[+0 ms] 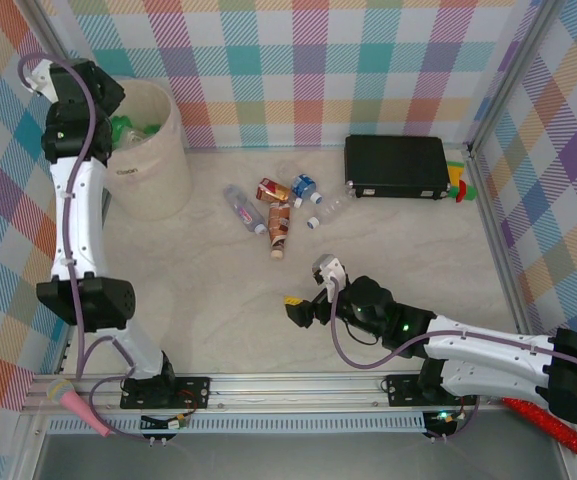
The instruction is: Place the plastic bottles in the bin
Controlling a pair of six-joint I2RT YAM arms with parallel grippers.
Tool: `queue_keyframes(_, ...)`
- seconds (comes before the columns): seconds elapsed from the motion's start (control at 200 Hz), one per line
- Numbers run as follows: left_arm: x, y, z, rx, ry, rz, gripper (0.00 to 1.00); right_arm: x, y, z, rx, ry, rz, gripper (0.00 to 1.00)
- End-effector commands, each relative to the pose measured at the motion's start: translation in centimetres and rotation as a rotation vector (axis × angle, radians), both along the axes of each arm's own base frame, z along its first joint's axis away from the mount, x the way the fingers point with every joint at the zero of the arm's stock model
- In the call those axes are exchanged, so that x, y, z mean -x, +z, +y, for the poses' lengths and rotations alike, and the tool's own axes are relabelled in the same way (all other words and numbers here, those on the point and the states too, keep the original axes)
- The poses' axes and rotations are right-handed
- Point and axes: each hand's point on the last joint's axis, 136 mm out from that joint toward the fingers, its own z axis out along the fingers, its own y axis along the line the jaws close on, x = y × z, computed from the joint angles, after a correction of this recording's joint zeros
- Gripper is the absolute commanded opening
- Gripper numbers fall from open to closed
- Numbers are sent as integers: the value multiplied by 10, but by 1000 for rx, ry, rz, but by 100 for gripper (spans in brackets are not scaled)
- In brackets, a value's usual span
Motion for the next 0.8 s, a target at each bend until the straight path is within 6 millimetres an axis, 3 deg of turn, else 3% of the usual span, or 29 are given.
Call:
queue_keyframes(0.0,22,7,-31,8,-25,-44,100,-7,6,-3,-34,-44,-3,99)
queue_keyframes(0.115,36,-15,-75,37,-92,-44,100,-12,4,-7,-35,-82,-2,99)
queue_keyframes(0.25,55,-60,-132,99,-221,-1,100,-18,0,-8,-24,-117,14,99)
queue_keyframes(0.475,110,-110,-214,22,-470,89,100,-28,-17,-3,15,-149,63,99)
queue_keyframes(0.63,159,-144,-232,-9,-572,126,100,-42,-29,-7,12,-193,73,99)
queue_keyframes(0.795,204,-182,-231,1,-648,170,100,-60,-36,-2,51,-239,125,100)
